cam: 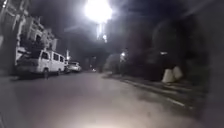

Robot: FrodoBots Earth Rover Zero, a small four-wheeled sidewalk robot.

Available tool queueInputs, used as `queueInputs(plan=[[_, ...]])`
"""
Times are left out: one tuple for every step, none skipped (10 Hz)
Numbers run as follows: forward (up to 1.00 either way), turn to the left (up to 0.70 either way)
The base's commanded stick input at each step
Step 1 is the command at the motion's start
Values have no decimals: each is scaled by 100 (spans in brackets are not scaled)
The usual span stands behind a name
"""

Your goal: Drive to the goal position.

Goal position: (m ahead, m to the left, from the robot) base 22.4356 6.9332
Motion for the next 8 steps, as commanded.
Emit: queueInputs(plan=[[50,0],[50,0],[50,0],[50,0],[50,0],[50,0],[50,-19],[50,-47]])
